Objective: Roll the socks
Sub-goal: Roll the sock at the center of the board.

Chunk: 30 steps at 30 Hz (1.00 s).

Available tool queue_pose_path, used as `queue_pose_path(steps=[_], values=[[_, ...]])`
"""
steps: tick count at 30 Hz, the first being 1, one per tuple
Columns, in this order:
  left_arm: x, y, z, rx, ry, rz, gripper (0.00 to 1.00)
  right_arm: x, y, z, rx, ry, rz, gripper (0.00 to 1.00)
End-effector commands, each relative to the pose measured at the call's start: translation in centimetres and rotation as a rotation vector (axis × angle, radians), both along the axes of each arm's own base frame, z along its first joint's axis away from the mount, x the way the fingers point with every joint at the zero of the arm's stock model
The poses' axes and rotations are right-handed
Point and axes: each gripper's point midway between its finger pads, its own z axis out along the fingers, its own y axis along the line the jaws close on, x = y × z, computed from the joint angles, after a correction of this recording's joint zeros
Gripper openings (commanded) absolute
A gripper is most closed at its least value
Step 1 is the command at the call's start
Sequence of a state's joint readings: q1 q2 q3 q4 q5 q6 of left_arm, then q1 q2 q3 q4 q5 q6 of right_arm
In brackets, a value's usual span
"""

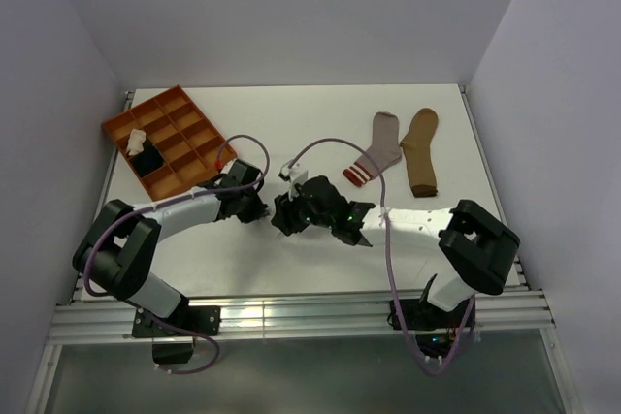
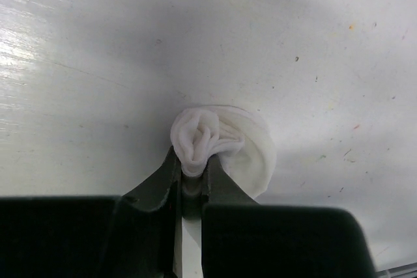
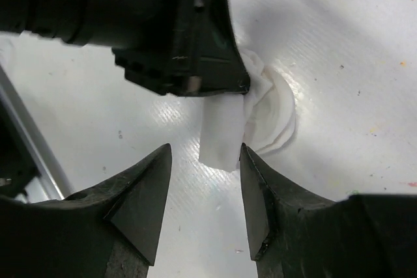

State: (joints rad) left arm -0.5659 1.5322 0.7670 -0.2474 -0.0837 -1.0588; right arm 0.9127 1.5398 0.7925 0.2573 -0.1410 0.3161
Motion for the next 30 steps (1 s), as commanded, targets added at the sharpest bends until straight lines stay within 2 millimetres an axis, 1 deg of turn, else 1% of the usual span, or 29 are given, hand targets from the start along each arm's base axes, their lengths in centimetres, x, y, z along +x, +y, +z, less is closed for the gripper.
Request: queue_pose_path(steps=[1,3,4,5,6,7,9,10,11,13,14,16,17,20,26,27,29,30], values=[[-3.1,2.9,-2.2,0.174,0.142,-0.056,0.00,1.2,-1.1,0.3,-0.129,-0.215,-0.099,0.54],[-3.3,2.8,-2.2,0.178,0.160,-0.069,0.00,1.1,-0.7,0.3,-0.154,-0.256,-0.110,0.54],[-3.3,2.7,-2.2,0.179,0.165,-0.077,0.00,0.3,0.0,0.3,-0.165,-0.277,-0.080,0.54],[-3.4,2.8,-2.3,0.183,0.173,-0.079,0.00,0.1,0.4,0.4,-0.169,-0.290,-0.072,0.54],[-3.3,2.7,-2.2,0.184,0.172,-0.082,0.00,0.0,0.6,0.0,-0.187,-0.300,-0.073,0.54],[-3.2,2.7,-2.1,0.186,0.171,-0.086,0.00,-0.6,1.2,-0.3,-0.204,-0.317,-0.049,0.54],[-3.2,2.7,-2.1,0.190,0.174,-0.091,0.00,-0.9,2.0,-0.1,-0.213,-0.336,-0.038,0.54],[-3.2,2.6,-2.0,0.191,0.174,-0.093,0.00,-1.2,2.4,-0.9,-0.237,-0.338,-0.019,0.54],[-3.2,2.6,-2.1,0.192,0.179,-0.096,0.00,-1.2,2.9,-0.7,-0.235,-0.341,-0.012,0.54],[-3.2,2.5,-2.1,0.190,0.183,-0.100,0.00,-1.2,3.1,-1.5,-0.268,-0.348,-0.004,0.54],[-3.3,2.5,-2.3,0.193,0.189,-0.102,0.00,-1.6,3.7,-1.3,-0.267,-0.358,0.006,0.54],[-3.3,2.5,-2.4,0.192,0.193,-0.105,0.00,-1.9,4.1,-1.5,-0.278,-0.370,0.016,0.53],[-3.3,2.4,-2.4,0.192,0.195,-0.107,0.00,-2.2,4.4,-2.0,-0.288,-0.371,0.030,0.52],[-3.3,2.3,-2.5,0.189,0.195,-0.112,0.00,-2.0,4.6,-3.1,-0.325,-0.363,0.029,0.52],[-3.4,2.3,-2.6,0.188,0.199,-0.120,0.00,-1.7,4.4,-5.6,-0.399,-0.345,0.021,0.52],[-3.4,2.2,-2.5,0.186,0.199,-0.124,0.00,-1.6,4.0,-6.5,-0.428,-0.337,0.012,0.52],[-3.4,2.2,-2.5,0.184,0.200,-0.127,0.00,-1.4,3.6,-7.3,-0.457,-0.330,-0.002,0.52],[-3.5,2.1,-2.5,0.181,0.200,-0.129,0.00,-1.3,3.0,-8.0,-0.486,-0.323,-0.023,0.52]])
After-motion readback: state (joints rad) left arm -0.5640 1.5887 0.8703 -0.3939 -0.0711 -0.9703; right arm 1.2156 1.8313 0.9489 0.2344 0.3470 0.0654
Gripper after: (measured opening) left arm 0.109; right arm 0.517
